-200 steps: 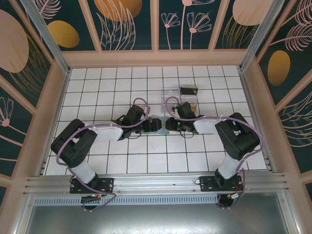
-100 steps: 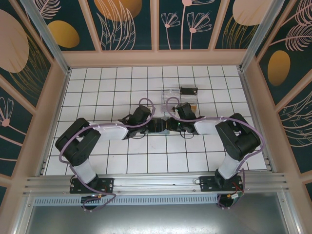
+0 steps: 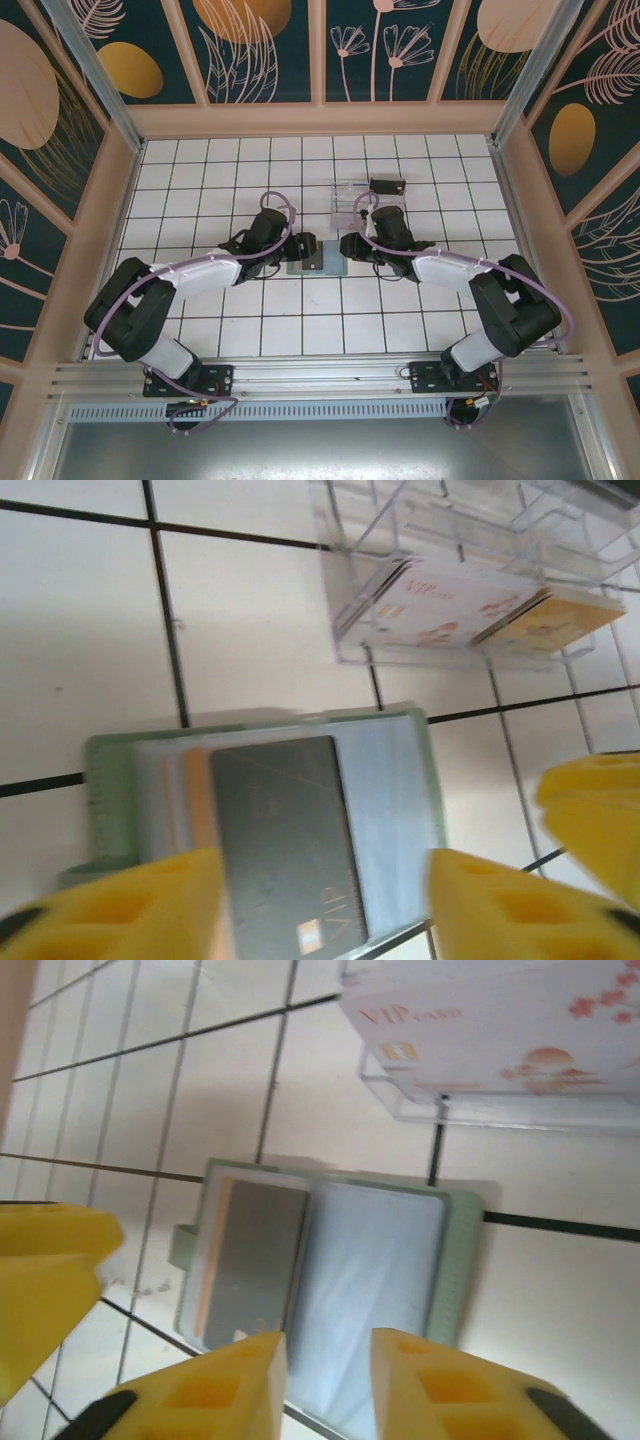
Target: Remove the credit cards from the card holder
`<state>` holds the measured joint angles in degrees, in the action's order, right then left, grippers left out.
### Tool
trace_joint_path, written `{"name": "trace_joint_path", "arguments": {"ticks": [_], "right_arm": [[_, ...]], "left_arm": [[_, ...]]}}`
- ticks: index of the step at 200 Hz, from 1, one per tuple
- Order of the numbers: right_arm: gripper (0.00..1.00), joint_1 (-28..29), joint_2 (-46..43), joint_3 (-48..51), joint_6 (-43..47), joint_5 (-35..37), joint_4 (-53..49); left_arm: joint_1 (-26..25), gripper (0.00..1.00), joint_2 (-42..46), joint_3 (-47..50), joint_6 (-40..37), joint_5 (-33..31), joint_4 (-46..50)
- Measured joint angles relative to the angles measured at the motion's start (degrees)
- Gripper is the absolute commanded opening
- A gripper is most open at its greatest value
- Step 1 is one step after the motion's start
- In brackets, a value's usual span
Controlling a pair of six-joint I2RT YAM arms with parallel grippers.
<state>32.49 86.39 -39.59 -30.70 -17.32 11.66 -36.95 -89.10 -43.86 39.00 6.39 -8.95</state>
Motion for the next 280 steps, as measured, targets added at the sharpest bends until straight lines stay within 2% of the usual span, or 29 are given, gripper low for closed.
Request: {"name": "trace_joint_path", "arguments": {"ticks": [17, 33, 53, 90, 134, 280], "right_arm": [[0.18, 0.0, 0.2, -0.2, -1.2, -2.2, 0.9], [0.13, 0.0, 1.2, -0.4, -2.5, -4.3, 2.6], [0.11, 0.0, 3.8, -0.5, -4.8, -7.6, 5.4], [0.10, 0.0, 8.9, -0.5, -9.2, -12.7, 10.4], [0.10, 0.0, 12.1, -0.5, -11.7, -15.4, 13.9], [0.14, 0.6, 18.5, -2.5, -12.1, -16.7, 15.2]], "left_arm": [[0.3, 0.16, -1.0, 0.2, -0.8, 0.4, -0.3], [0.3, 0.12, -2.7, 0.4, -1.0, 0.7, -1.2], [0.3, 0.07, -4.5, 0.9, -1.0, 1.0, -1.6], [0.3, 0.06, -4.9, 2.3, -1.2, 1.0, -1.6], [0.3, 0.06, -4.9, 2.8, -1.2, 0.6, -1.6], [0.3, 0.03, -6.4, 3.0, -1.2, 0.2, -2.6]]}}
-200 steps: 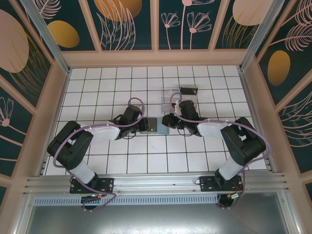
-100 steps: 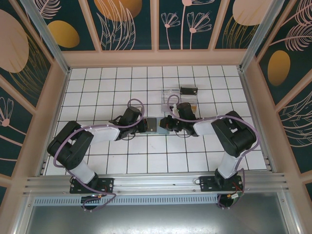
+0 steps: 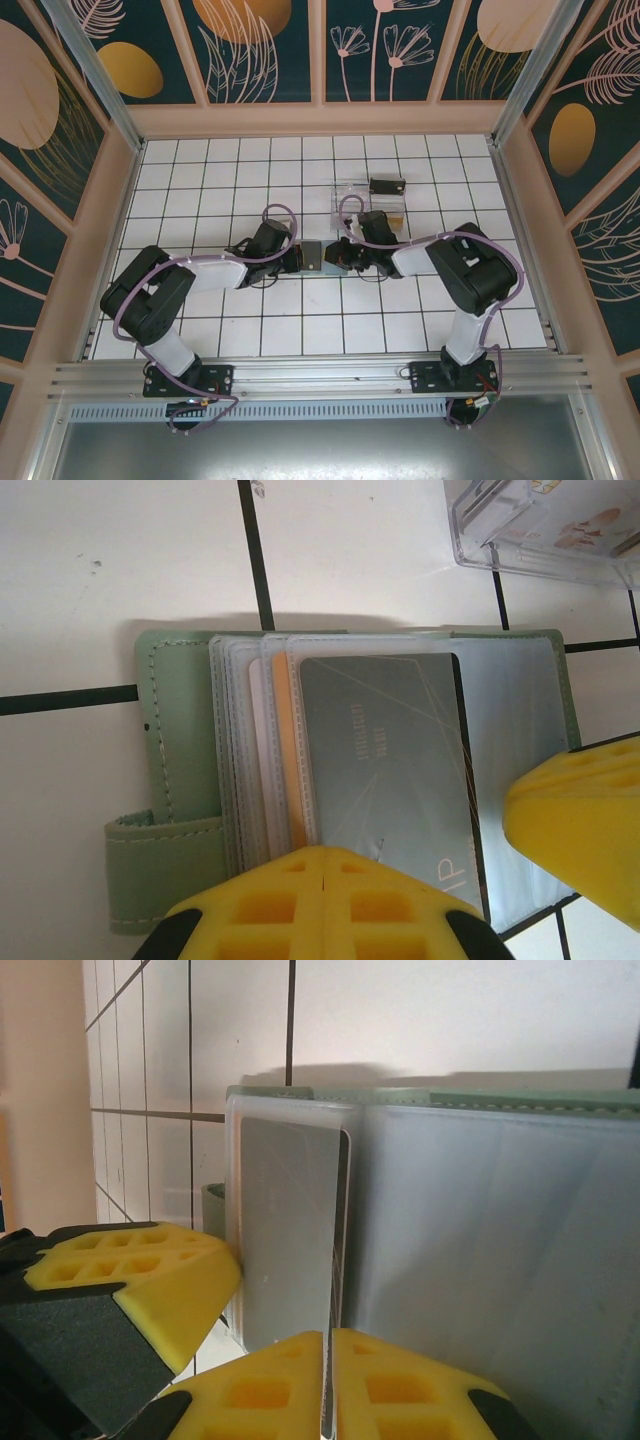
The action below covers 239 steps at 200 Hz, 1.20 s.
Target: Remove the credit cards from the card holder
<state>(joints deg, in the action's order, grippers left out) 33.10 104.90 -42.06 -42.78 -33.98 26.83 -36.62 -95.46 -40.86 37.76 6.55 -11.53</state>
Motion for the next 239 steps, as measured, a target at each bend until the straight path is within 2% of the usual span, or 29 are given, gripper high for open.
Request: {"name": "trace_joint_path", "arguments": {"ticks": [75, 103, 119, 230, 239], "right_arm": [[0.14, 0.3, 1.7, -1.1, 0.0, -0.4, 0.0], [0.00, 0.3, 1.8, -1.2, 0.3, -0.4, -0.2], [0.00, 0.3, 1.8, -1.2, 0.1, -0.4, -0.3], [0.00, -1.2, 0.4, 0.5, 0.5, -0.5, -0.7], [0.11, -1.2, 0.4, 0.5, 0.5, -0.5, -0.7]], "left_arm": [[0.0, 0.03, -0.1, 0.0, 0.0, 0.0, -0.3], [0.0, 0.03, -0.1, 0.0, 0.0, 0.1, -0.3], [0.0, 0.00, -0.1, 0.0, 0.0, 0.0, -0.3], [0.0, 0.00, -0.1, 0.0, 0.2, -0.7, -0.3], [0.0, 0.00, -0.2, 0.0, 0.2, -0.7, -0.3]]}}
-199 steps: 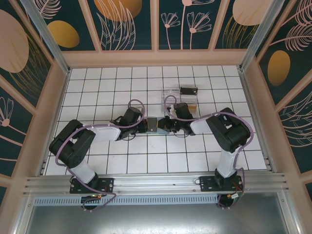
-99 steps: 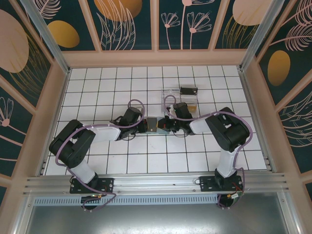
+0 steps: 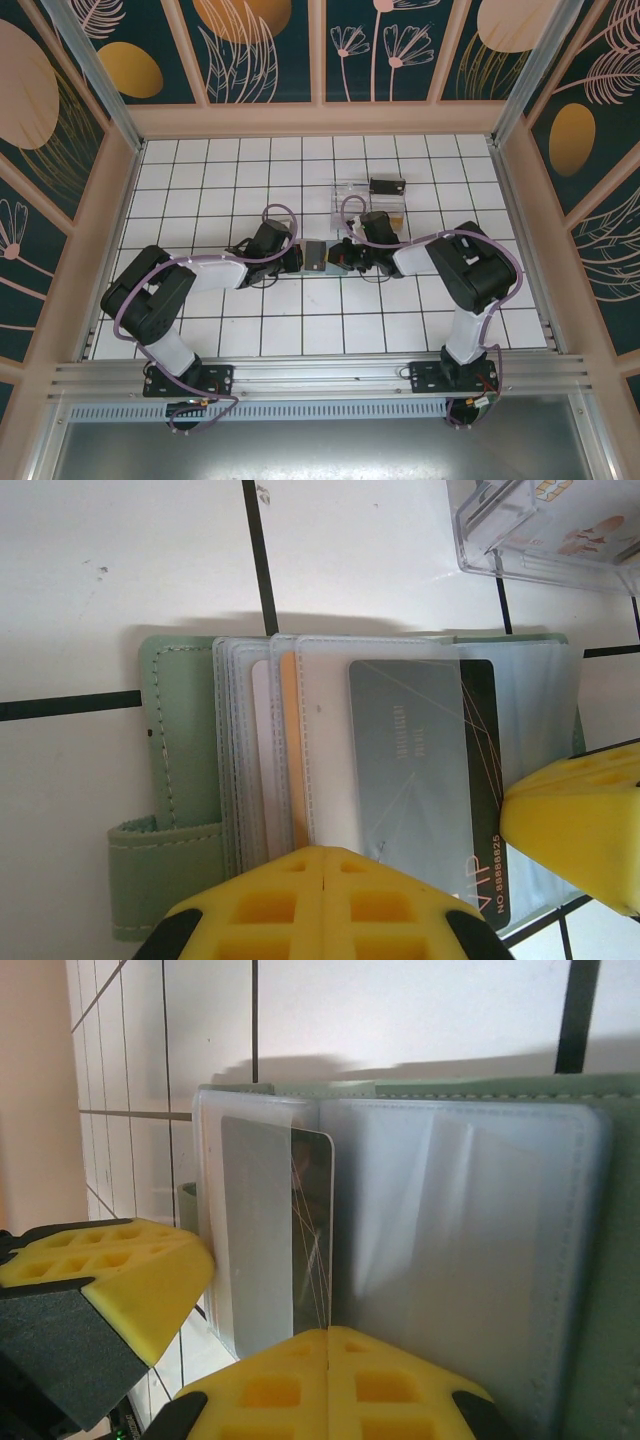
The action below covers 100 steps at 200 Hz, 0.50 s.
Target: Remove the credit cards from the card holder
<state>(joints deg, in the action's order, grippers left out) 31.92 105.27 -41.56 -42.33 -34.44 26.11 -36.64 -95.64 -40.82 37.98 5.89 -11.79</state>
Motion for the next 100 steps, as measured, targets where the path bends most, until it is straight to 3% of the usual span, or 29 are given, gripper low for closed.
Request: {"name": "trace_joint_path", "arguments": {"ticks": [22, 100], "right_arm": [[0.18, 0.0, 0.0, -0.2, 0.1, -0.5, 0.1], [0.19, 0.0, 1.1, -1.9, 0.0, -1.2, -0.2]], "left_arm": [[0.0, 0.00, 0.0, 0.0, 0.0, 0.0, 0.0], [0.0, 0.00, -0.3, -0.1, 0.0, 0.2, -0.2]]}}
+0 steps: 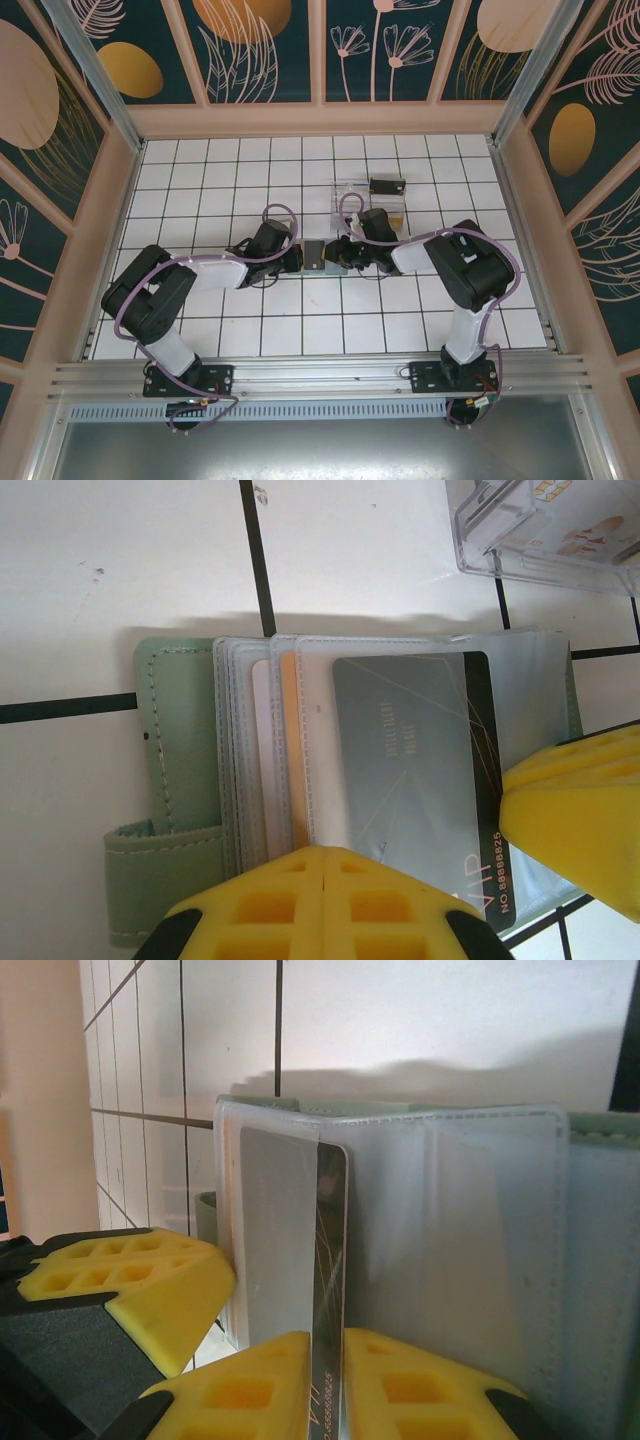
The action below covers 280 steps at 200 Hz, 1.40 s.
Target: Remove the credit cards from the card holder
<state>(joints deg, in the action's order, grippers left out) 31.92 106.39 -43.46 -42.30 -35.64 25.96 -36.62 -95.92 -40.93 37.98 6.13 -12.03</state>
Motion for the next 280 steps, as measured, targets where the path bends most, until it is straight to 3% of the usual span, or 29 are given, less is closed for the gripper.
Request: {"name": "trace_joint_path", "arguments": {"ticks": [32, 63, 131, 229, 253, 280], "right_arm": [[0.18, 0.0, 0.3, -0.3, 0.0, -0.1, 0.0], [0.00, 0.0, 0.7, -0.3, -0.2, 0.1, -0.2], [0.00, -1.3, -0.6, 2.4, 0.2, 0.1, 1.2], [0.00, -7.2, -12.9, 11.0, 3.4, 1.2, -3.7], [0.00, -7.2, -20.1, 11.0, 5.7, 3.2, -8.3], [0.00, -7.2, -27.6, 9.8, 8.8, 7.2, -15.0]], "left_arm": [[0.0, 0.00, -0.1, 0.0, 0.0, 0.1, -0.2], [0.0, 0.00, -0.1, 0.0, 0.0, 0.2, -0.3], [0.0, 0.00, -0.1, 0.0, 0.0, -0.2, -0.3], [0.0, 0.00, 1.4, 0.3, 0.0, -0.7, 0.7], [0.0, 0.18, 4.4, 0.7, -0.1, -0.6, 0.9], [0.0, 0.51, 9.6, 2.7, 0.6, -0.3, -2.1]]}}
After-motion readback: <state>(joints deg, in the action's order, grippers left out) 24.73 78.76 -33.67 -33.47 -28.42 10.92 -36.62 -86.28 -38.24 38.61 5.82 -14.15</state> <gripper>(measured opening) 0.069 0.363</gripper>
